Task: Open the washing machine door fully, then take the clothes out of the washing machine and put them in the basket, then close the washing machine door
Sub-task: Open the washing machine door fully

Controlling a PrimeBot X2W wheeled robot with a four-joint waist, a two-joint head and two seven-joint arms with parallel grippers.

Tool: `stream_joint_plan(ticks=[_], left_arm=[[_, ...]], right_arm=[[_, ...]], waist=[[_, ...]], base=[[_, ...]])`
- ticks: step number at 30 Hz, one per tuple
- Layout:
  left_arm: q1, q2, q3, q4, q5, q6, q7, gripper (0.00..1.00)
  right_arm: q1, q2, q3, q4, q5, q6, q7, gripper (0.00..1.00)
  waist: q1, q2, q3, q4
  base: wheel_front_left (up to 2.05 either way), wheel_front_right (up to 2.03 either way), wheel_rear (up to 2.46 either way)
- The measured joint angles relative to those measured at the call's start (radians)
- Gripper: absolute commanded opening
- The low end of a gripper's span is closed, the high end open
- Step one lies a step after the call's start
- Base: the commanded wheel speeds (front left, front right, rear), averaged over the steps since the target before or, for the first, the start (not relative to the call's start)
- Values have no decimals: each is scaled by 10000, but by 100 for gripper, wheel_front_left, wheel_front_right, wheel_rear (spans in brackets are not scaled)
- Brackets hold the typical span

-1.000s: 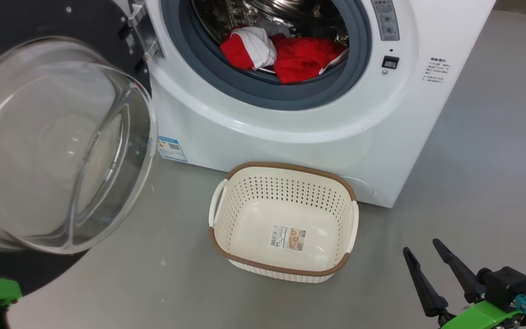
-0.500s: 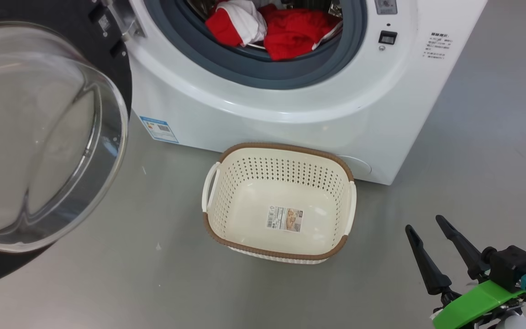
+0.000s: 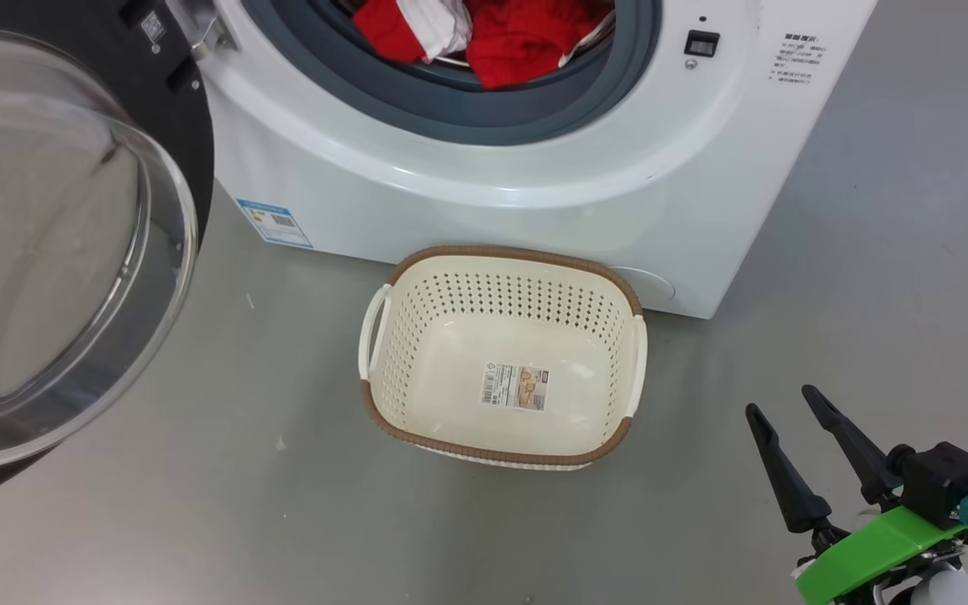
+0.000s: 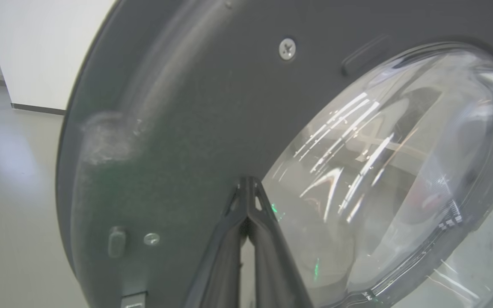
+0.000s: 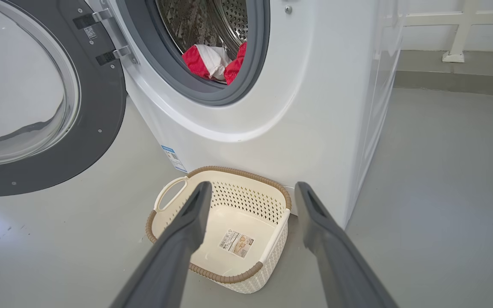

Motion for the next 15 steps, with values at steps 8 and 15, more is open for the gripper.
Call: stream_joint_plan(ticks=[8,15], left_arm=[[47,-128,-2,52,94,-150,0,0],[817,-529,-587,-349,127,-163,0,0]], right_arm=[[-87,50,-6,56,0,0,0,100],[-76,109,-6,123,0,0,0,100]], waist=[[0,0,-336,56],[0,0,-740,144]], base=[[0,0,0],[0,0,0]])
